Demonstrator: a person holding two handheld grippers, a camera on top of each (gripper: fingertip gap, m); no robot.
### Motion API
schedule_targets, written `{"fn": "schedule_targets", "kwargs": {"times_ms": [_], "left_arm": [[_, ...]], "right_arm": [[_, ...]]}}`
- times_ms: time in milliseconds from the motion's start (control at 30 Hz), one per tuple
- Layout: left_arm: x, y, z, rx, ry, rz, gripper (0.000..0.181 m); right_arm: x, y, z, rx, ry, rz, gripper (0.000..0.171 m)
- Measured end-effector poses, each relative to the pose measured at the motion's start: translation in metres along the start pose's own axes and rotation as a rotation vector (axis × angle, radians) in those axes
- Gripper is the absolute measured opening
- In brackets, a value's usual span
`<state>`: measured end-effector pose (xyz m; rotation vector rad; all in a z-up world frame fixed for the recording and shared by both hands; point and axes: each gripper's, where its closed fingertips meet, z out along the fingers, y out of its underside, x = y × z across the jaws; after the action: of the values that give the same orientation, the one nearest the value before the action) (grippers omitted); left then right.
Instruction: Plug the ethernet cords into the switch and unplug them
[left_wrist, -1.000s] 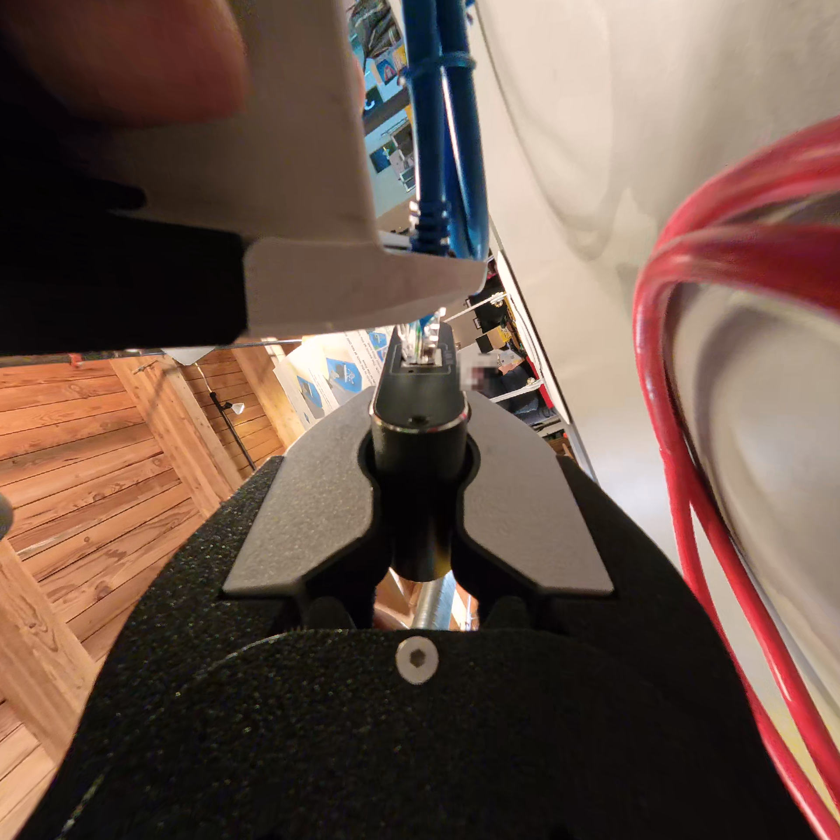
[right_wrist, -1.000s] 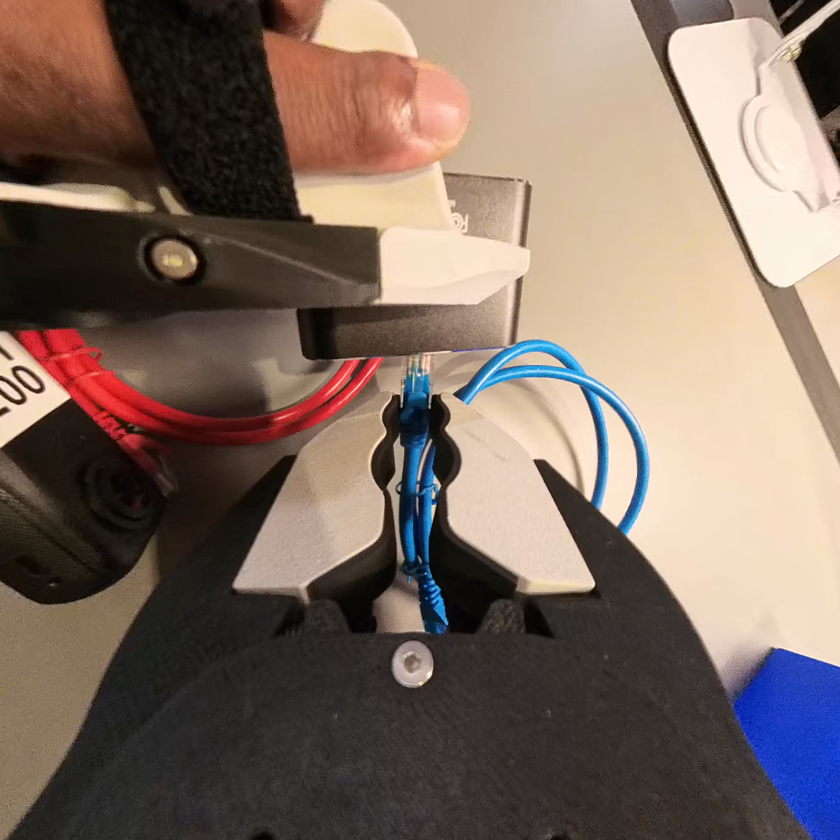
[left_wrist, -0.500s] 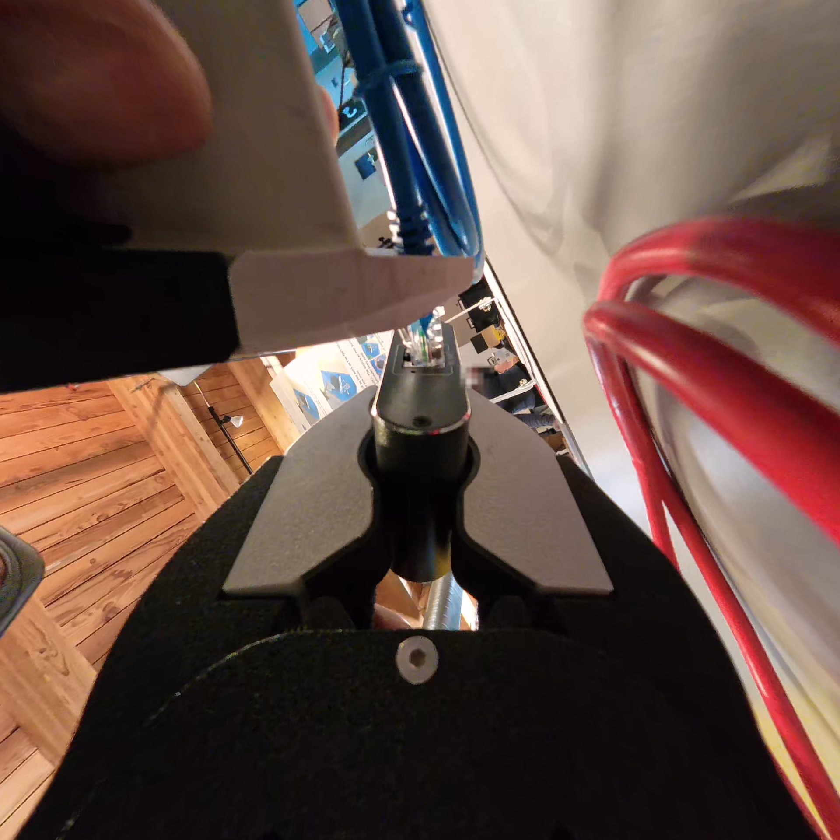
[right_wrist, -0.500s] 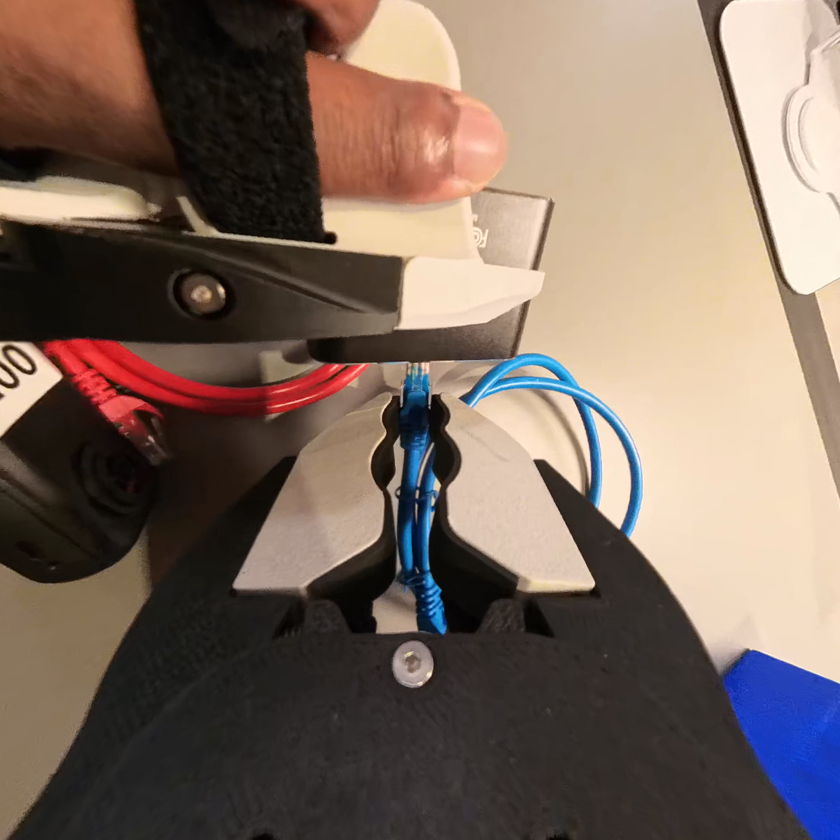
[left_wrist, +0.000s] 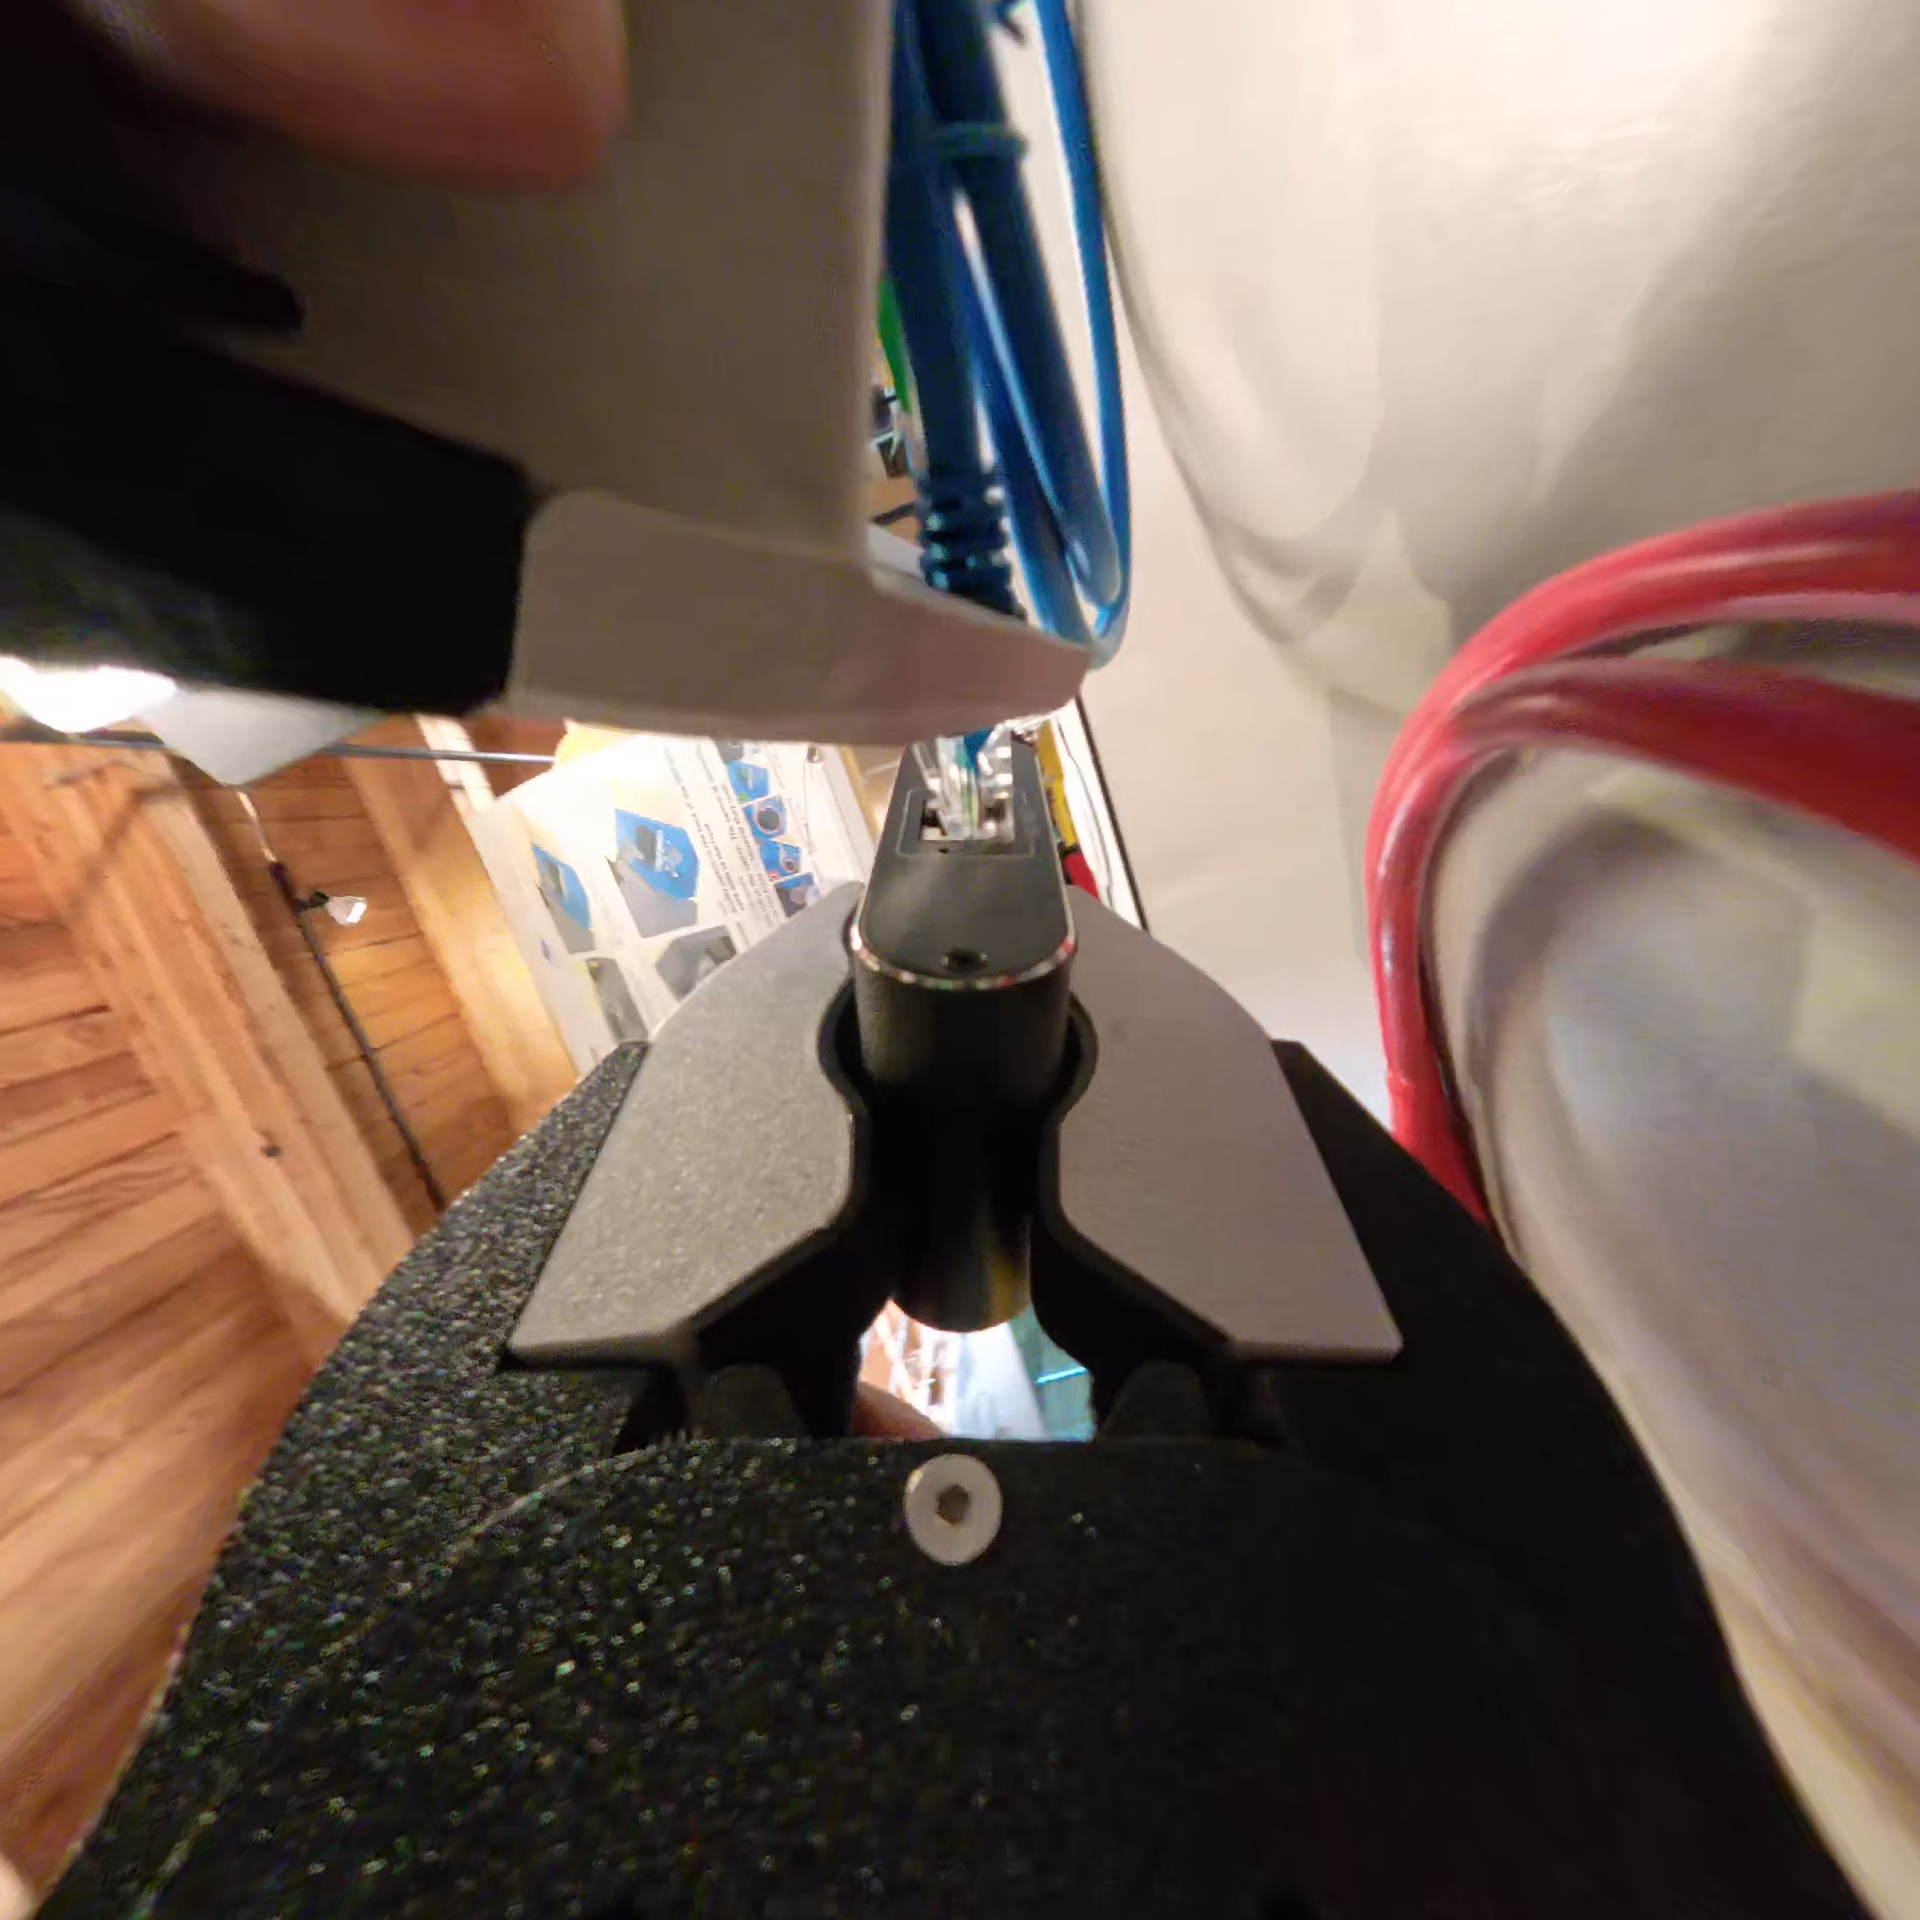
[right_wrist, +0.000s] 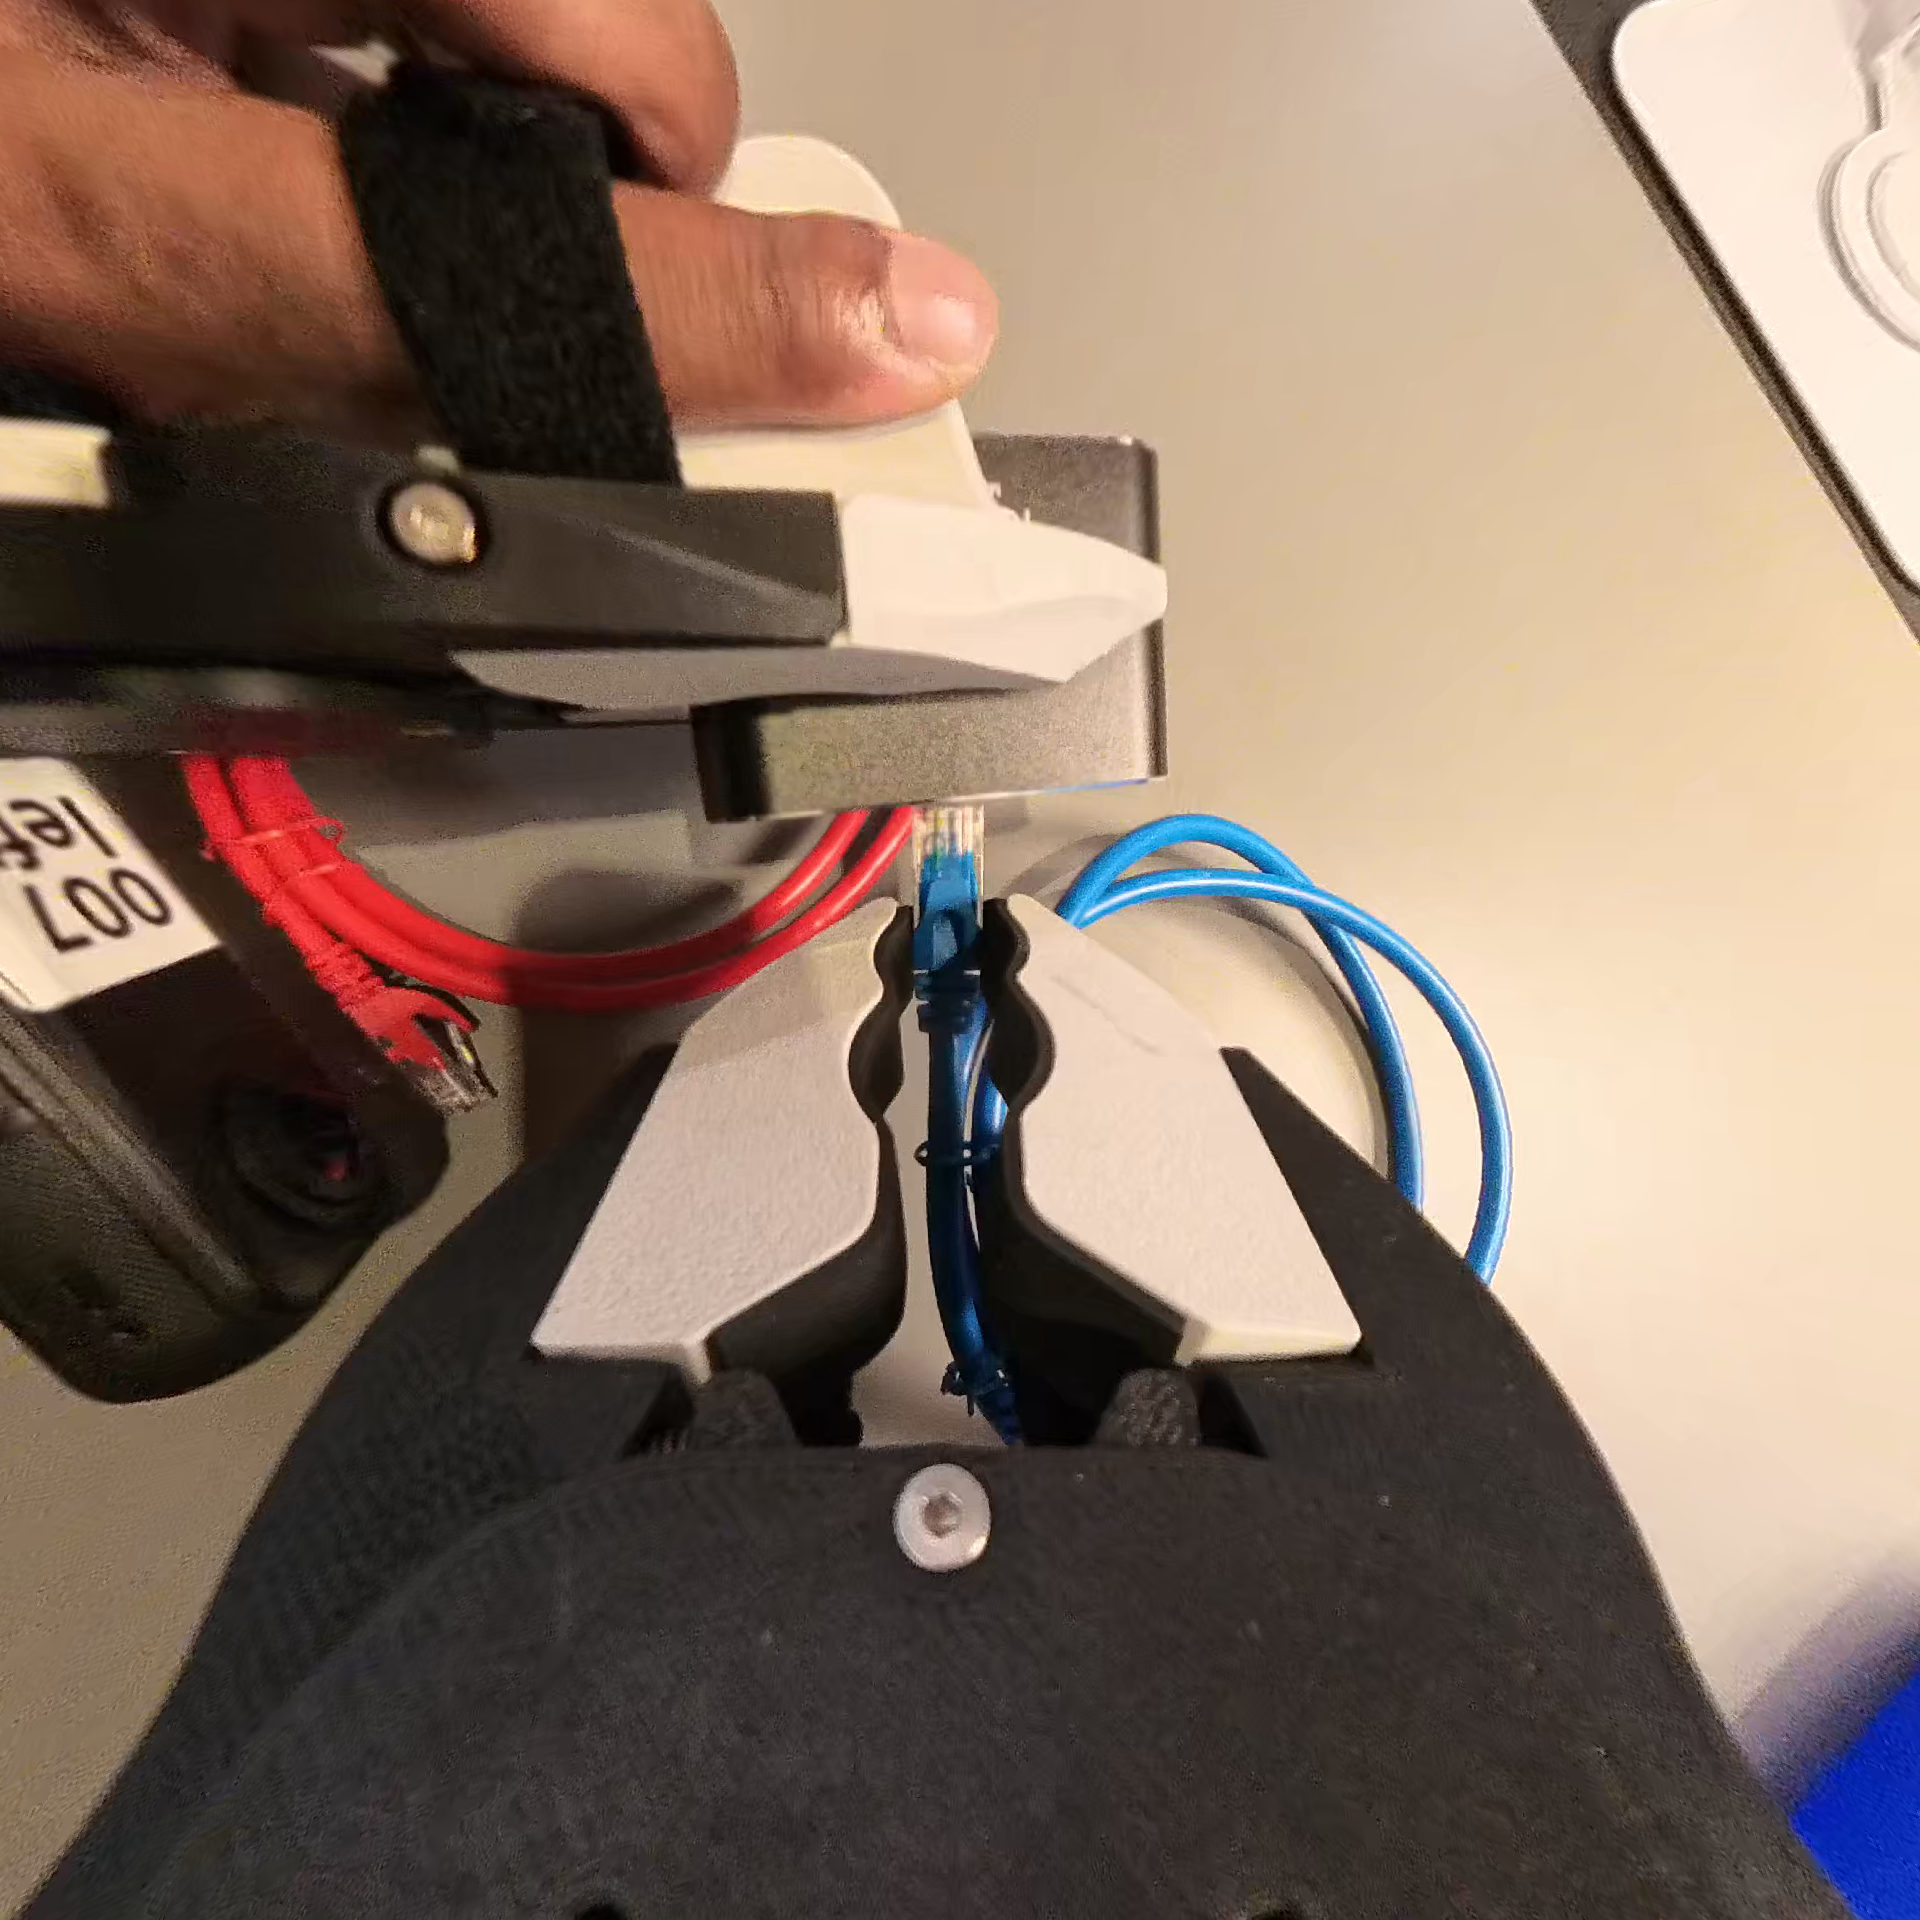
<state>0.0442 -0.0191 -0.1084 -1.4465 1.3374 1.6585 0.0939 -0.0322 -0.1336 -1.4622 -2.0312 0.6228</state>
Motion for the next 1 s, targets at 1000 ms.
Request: {"fn": "schedule_targets", "kwargs": {"times_ms": [1000], "left_arm": [[-0.010, -0.003, -0.005, 0.006, -0.064, 0.077, 0.028]], "right_arm": [[0.000, 0.004, -0.001, -0.041, 0.025, -0.093, 0.012]]}}
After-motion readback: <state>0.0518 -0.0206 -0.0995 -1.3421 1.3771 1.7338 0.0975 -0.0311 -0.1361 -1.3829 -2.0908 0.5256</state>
